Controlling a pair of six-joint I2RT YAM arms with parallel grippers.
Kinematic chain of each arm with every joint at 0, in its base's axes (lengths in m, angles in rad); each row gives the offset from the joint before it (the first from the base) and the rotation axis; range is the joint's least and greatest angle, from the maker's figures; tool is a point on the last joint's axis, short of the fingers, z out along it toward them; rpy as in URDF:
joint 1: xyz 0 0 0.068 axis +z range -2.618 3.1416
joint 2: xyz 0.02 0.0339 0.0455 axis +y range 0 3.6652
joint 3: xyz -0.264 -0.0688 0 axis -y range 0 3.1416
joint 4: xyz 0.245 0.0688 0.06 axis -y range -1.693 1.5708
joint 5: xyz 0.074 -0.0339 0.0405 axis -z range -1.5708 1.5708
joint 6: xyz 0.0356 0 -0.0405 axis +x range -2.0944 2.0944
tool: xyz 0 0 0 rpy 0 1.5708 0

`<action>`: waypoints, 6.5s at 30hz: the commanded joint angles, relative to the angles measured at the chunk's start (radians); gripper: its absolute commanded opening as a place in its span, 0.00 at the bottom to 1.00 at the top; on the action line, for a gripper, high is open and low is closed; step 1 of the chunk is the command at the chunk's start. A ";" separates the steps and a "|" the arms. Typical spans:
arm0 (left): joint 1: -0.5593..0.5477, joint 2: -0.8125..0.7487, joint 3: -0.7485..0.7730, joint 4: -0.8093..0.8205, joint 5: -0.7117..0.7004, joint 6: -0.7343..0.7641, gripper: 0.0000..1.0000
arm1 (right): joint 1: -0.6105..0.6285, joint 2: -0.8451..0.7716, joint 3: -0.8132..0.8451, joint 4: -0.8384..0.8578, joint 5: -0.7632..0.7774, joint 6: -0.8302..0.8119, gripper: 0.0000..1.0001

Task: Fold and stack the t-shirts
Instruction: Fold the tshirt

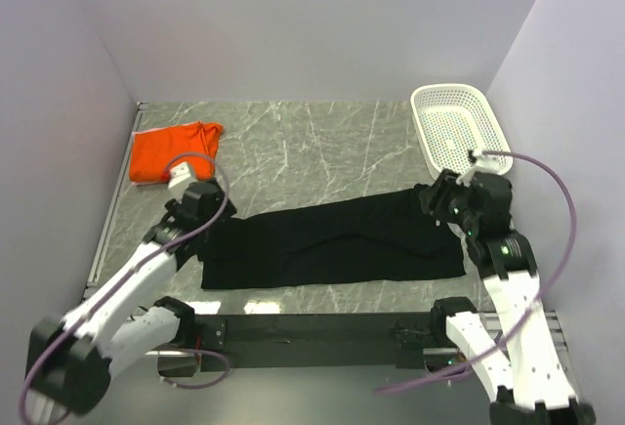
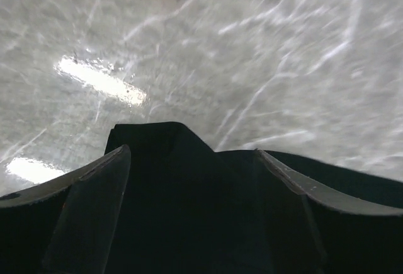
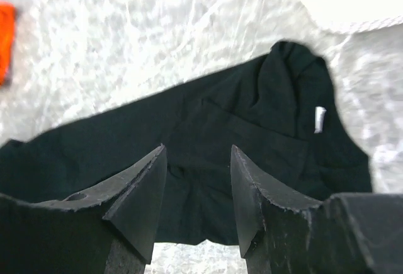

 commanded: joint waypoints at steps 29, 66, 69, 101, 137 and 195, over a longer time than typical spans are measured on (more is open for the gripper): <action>-0.309 0.831 0.415 0.428 0.292 0.048 0.83 | 0.216 0.913 0.135 0.349 0.089 0.035 0.51; -0.378 0.974 0.408 0.488 0.356 -0.026 0.83 | 0.293 0.692 -0.043 0.259 0.066 0.080 0.00; -0.378 0.979 0.406 0.490 0.359 -0.022 0.83 | 0.312 0.643 -0.097 0.256 0.072 0.103 0.00; -0.381 1.004 0.434 0.493 0.376 0.030 0.83 | 0.445 0.461 -0.063 0.125 0.225 0.219 0.52; -0.373 1.048 0.459 0.425 0.332 0.050 0.84 | 0.224 0.993 0.133 0.320 0.167 0.031 0.20; -0.286 0.991 0.419 0.384 0.280 0.079 0.84 | 0.714 0.476 -0.151 0.075 0.265 0.438 0.28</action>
